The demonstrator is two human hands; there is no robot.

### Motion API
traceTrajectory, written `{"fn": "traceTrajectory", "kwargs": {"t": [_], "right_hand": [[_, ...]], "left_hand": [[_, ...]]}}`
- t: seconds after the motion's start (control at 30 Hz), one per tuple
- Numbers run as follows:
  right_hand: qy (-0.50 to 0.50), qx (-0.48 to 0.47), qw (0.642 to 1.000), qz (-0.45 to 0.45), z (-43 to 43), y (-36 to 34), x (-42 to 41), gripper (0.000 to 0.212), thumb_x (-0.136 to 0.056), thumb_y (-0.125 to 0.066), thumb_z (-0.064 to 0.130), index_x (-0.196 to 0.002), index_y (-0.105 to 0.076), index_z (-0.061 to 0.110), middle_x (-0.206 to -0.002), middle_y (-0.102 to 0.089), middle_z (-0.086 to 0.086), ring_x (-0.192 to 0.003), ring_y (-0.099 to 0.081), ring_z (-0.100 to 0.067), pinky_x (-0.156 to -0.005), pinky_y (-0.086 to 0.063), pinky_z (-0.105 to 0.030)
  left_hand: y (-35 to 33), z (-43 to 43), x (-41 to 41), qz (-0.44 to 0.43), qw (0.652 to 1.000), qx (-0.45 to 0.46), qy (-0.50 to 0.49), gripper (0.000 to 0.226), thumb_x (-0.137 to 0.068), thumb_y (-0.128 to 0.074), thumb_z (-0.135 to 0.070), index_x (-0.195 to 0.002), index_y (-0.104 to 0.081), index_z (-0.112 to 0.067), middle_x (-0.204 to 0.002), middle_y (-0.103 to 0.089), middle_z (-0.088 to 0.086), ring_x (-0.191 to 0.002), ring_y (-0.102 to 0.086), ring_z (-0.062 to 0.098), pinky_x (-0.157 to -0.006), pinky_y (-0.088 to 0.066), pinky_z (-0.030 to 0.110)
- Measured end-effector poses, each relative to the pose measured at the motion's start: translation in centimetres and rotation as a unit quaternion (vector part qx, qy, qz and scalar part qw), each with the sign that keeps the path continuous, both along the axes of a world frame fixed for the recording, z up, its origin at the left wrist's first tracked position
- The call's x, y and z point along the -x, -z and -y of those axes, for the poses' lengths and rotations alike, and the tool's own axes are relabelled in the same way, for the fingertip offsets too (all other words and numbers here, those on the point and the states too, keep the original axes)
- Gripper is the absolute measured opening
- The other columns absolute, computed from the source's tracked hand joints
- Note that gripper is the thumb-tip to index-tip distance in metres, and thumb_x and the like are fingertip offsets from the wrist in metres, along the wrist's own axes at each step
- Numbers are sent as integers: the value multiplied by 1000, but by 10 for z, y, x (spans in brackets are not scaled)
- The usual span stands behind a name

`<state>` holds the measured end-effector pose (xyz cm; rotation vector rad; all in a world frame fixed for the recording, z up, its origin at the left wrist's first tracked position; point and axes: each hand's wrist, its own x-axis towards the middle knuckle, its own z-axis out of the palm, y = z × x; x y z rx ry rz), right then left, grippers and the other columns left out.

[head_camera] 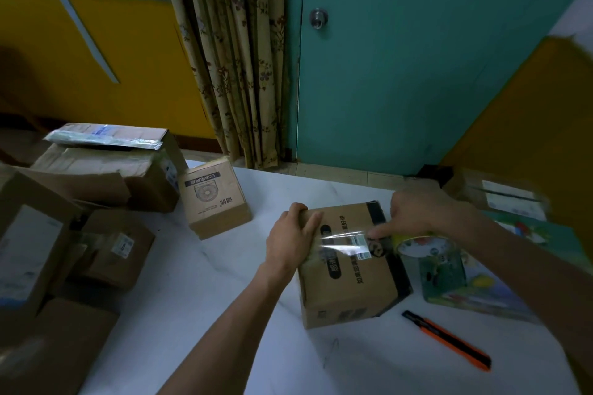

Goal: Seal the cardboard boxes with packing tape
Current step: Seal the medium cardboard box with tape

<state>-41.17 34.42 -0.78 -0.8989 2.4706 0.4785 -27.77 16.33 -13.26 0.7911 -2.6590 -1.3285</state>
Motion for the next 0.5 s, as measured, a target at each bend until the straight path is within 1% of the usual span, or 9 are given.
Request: {"fn": "traceTrajectory", "kwargs": {"t": [0.1, 0.17, 0.23, 0.3, 0.37, 0.43, 0.47, 0.5], "right_hand": [[-17, -19, 1000, -8, -3, 5, 3, 69, -72, -49, 88, -63, -43, 20, -65, -48, 4, -56, -42, -8, -52, -32, -25], [-31, -28, 999, -33, -15, 13, 9, 73, -68, -46, 92, -65, -42, 18, -65, -46, 4, -56, -40, -9, -49, -27, -26], [-19, -6, 999, -40, -32, 28, 15, 78, -60, -38, 96, -58, -39, 19, -56, -40, 5, -49, -36, -9, -47, -23, -27], [15, 48, 999, -6, -47, 42, 16, 76, -55, -34, 95, -50, -30, 19, -47, -29, 5, -42, -28, -10, -46, -19, -29], [66, 120, 990, 42, -57, 55, 14, 73, -56, -40, 90, -46, -24, 19, -42, -22, 5, -38, -23, -10, -46, -16, -28], [116, 167, 975, 85, -60, 61, 11, 71, -58, -47, 86, -43, -25, 21, -39, -20, 6, -36, -21, -9, -44, -16, -25], [135, 175, 969, 107, -58, 62, 9, 70, -59, -51, 84, -43, -26, 21, -39, -21, 7, -35, -21, -8, -43, -16, -24], [151, 180, 963, 129, -55, 63, 5, 68, -60, -53, 83, -43, -27, 22, -39, -21, 7, -34, -20, -8, -42, -16, -24]], "left_hand": [[-4, 3, -1, 10, 1000, 22, 5, 46, -98, -40, -67, -124, -50, -30, -115, -67, -4, -97, -64, 15, -85, -57, 41], [-4, 2, -2, 17, 999, 33, 7, 43, -99, -39, -65, -121, -50, -30, -112, -67, -6, -94, -64, 13, -79, -53, 35], [-7, 1, -2, 20, 999, 38, 7, 41, -100, -40, -64, -121, -49, -30, -110, -66, -7, -91, -62, 11, -75, -48, 30], [-5, -1, -1, 22, 999, 32, 5, 42, -100, -40, -64, -122, -49, -30, -110, -66, -8, -91, -62, 10, -75, -48, 29], [-4, -1, 2, 21, 1000, 14, 10, 42, -99, -41, -65, -123, -49, -31, -111, -66, -7, -93, -64, 11, -80, -55, 33], [-4, 2, 4, 13, 1000, -14, 9, 43, -99, -45, -64, -124, -51, -29, -112, -67, -6, -93, -65, 10, -84, -58, 37], [-4, 7, 4, 8, 1000, -27, 11, 43, -99, -47, -62, -125, -52, -28, -111, -67, -6, -92, -65, 9, -83, -58, 35], [-6, 12, 5, 10, 999, -34, 18, 43, -98, -50, -60, -126, -52, -26, -109, -66, -6, -88, -64, 6, -79, -57, 29]]}}
